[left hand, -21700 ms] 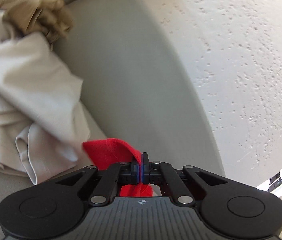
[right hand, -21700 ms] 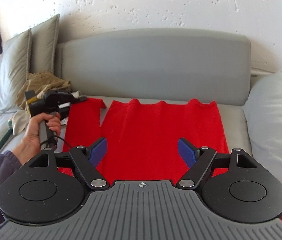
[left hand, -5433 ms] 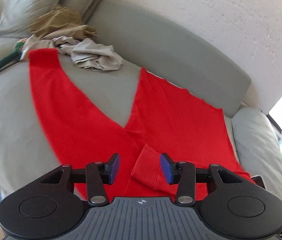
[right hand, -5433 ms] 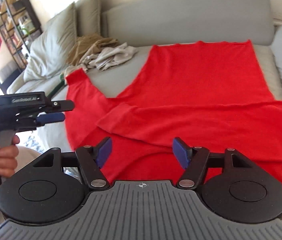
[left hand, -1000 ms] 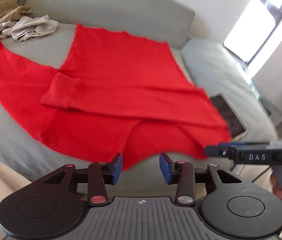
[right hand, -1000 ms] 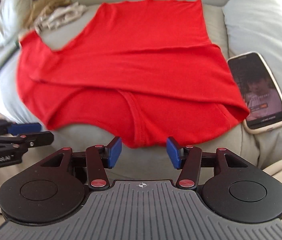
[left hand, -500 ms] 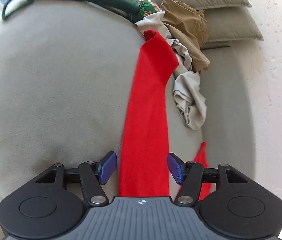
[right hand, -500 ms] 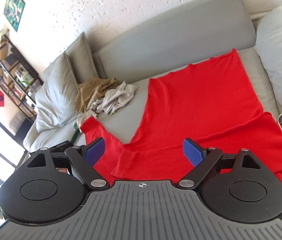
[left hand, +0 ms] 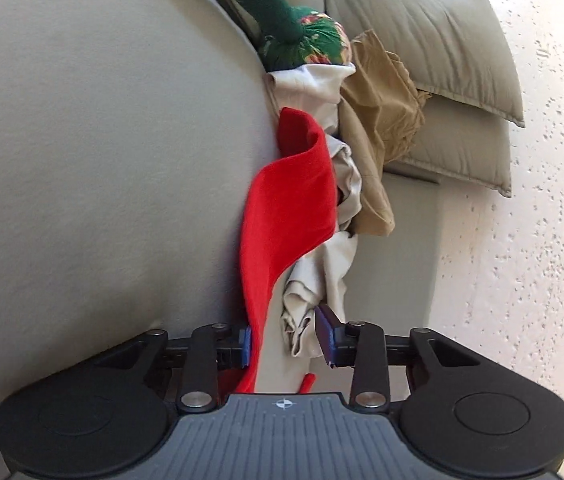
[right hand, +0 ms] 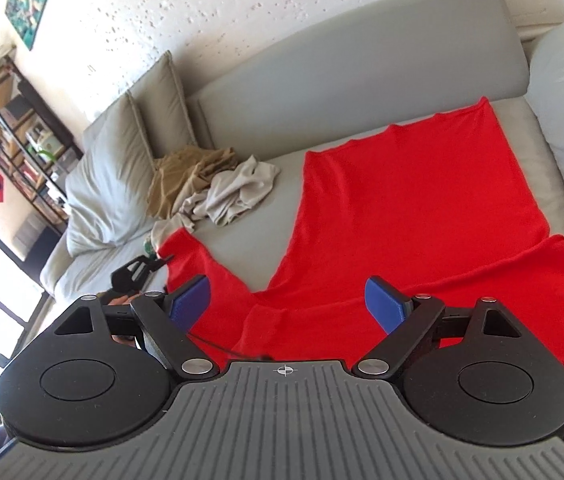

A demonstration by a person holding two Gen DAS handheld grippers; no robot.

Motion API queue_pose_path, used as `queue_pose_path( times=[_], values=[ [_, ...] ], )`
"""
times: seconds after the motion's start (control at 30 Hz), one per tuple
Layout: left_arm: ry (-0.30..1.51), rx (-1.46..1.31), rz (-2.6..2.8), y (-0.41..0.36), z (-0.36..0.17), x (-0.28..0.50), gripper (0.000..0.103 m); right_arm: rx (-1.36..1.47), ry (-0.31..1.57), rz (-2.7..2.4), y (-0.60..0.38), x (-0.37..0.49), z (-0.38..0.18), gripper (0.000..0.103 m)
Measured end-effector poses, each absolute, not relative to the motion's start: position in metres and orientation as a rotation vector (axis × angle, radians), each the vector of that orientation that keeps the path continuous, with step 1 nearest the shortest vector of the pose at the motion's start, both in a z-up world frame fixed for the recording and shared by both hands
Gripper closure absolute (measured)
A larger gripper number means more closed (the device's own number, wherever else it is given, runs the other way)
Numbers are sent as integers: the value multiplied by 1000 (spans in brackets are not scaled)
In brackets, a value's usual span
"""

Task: Fold clothes
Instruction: 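Grasp the other sleeve end with the left gripper and lift it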

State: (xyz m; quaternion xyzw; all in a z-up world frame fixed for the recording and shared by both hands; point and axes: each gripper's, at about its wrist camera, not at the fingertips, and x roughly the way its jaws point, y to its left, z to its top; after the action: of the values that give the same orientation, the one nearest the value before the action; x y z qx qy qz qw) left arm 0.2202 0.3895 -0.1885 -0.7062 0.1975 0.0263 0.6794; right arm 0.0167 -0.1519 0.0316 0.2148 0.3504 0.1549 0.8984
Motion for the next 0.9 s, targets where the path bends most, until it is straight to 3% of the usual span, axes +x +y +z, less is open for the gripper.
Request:
queue_pose_path(
  times=[0.2, 0.27, 0.3, 0.4, 0.67, 0.9],
  values=[
    [434, -1445, 79, 383, -181, 249, 67, 447, 732, 269, -159, 23, 28, 15],
    [410, -1451, 129, 382, -179, 248, 77, 448, 737, 260, -160, 25, 26, 15],
    [398, -1446, 151, 383, -178, 247, 95, 448, 739, 259, -161, 26, 25, 15],
    [389, -1279, 203, 384, -164, 239, 103, 453, 737, 257, -165, 22, 24, 15],
    [402, -892, 160, 353, -96, 208, 103, 524, 690, 264, -199, -9, 35, 15],
    [355, -540, -25, 253, -26, 175, 103, 652, 615, 265, -244, -46, 39, 15]
  ],
)
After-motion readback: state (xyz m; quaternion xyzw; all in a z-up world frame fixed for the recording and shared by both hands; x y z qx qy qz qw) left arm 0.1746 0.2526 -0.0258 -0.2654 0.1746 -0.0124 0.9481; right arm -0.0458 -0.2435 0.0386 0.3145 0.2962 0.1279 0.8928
